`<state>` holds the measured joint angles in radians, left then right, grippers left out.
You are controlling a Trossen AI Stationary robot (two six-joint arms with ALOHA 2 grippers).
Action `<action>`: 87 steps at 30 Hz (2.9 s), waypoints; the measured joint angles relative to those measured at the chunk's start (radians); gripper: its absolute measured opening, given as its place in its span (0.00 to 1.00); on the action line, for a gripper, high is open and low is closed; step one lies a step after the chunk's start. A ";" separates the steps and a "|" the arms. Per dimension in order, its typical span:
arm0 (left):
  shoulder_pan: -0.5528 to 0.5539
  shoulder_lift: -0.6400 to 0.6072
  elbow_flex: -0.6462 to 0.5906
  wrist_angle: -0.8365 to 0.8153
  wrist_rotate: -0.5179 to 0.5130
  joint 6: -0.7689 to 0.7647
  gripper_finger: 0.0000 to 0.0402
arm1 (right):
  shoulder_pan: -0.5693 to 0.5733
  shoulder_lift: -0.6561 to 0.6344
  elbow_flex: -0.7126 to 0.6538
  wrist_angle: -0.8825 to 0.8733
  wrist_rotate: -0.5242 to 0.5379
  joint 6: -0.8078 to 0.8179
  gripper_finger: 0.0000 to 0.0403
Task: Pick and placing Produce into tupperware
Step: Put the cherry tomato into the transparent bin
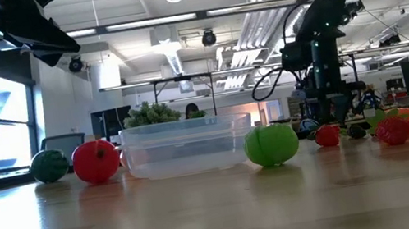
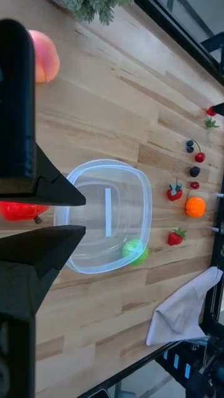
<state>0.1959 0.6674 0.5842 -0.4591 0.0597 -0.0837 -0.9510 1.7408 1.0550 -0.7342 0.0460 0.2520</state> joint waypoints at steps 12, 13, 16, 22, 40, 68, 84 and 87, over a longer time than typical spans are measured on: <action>0.000 0.000 0.000 0.000 0.000 0.000 0.13 | 0.023 0.033 -0.002 -0.001 0.004 -0.062 0.51; 0.000 0.000 0.000 0.000 0.000 0.000 0.13 | 0.025 0.033 -0.002 0.000 0.004 -0.070 0.51; 0.000 0.000 0.000 0.000 0.000 0.000 0.13 | 0.028 0.033 -0.002 0.005 0.002 -0.090 0.51; 0.000 0.000 0.000 0.000 0.000 0.000 0.13 | 0.027 0.033 -0.003 0.006 0.005 -0.122 0.51; 0.000 0.000 0.000 0.000 0.000 0.000 0.13 | 0.032 0.033 -0.003 0.005 -0.056 -0.147 0.38; 0.000 0.000 0.000 0.000 0.000 0.000 0.13 | 0.036 0.077 -0.002 0.019 -0.036 -0.191 0.38; 0.000 0.000 0.000 0.000 0.000 0.000 0.13 | 0.036 0.079 -0.003 0.031 -0.033 -0.208 0.38; 0.000 0.000 0.000 0.000 0.000 0.000 0.13 | 0.036 0.079 -0.003 0.032 -0.032 -0.204 0.38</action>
<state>0.1959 0.6674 0.5842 -0.4591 0.0597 -0.0841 -0.9150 1.8194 1.0515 -0.7025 0.0135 0.0479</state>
